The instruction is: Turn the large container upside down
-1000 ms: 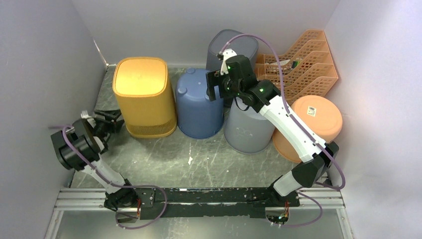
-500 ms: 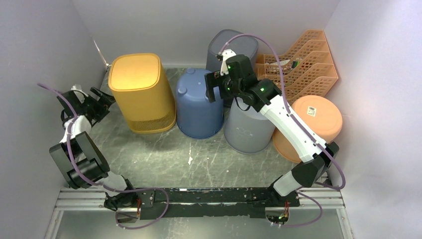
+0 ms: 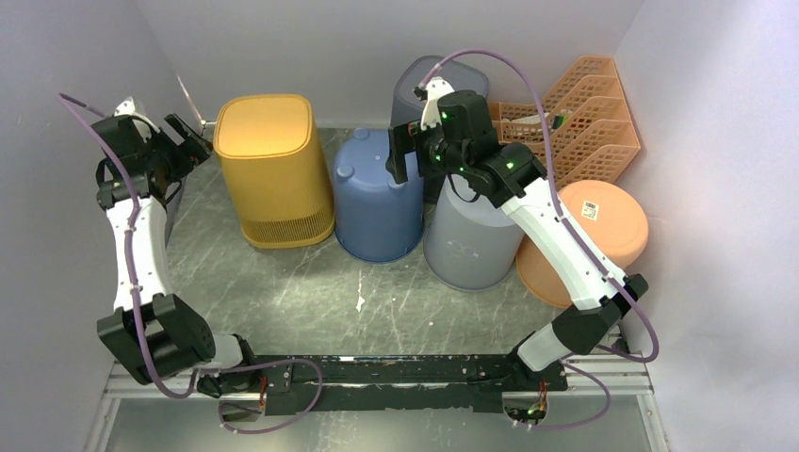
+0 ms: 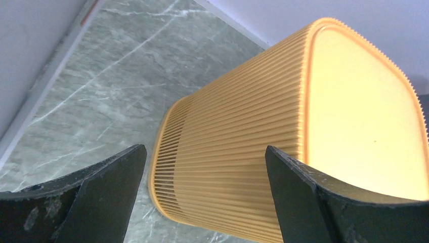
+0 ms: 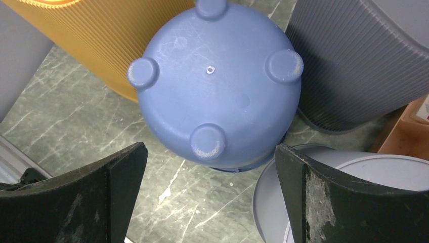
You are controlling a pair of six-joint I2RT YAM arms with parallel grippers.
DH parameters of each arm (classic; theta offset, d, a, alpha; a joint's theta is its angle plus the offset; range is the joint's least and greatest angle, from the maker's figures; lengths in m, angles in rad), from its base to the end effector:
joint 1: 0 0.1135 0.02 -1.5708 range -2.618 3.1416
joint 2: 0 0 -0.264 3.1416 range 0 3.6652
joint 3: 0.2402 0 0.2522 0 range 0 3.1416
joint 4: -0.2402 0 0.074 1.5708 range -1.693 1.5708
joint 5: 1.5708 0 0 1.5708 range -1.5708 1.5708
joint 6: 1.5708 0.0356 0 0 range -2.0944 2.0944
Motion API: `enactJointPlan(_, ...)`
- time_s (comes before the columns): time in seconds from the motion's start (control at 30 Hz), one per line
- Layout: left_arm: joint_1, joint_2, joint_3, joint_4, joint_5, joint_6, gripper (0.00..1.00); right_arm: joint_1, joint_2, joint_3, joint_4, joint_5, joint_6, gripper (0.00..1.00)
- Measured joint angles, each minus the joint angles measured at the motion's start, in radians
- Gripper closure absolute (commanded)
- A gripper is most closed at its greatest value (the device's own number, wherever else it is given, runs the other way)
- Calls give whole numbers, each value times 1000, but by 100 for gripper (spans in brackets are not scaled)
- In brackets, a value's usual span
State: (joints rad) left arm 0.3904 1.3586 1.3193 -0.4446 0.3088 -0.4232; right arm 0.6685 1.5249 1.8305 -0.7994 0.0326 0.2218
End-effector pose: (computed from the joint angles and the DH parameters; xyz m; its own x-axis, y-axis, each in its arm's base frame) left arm 0.2881 0.1068 0.3717 -0.3456 -0.5653 -0.7490 -0.2804 0.8239 -0.4924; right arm 0.2518 0.1974 0.4562 -0.4942 -0.1101 -0.8624 -0.5005 0.8471 0.1786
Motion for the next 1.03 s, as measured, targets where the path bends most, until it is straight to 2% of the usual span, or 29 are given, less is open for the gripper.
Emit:
enactJointPlan(0.23,-6,-79,47,-73,-105,-8,0,0,-28,-54,10,8,18,0)
enactJointPlan(0.43,-21,-89,106,-83,-111,-19,0,0,-78,-93,17,45,42,0)
enactJointPlan(0.77,-181,79,476,-87,-98,26,0,0,-85,-93,24,162,82,0)
enactJointPlan(1.03,-272,151,506,-108,-87,105,0,0,-71,-92,18,220,84,0)
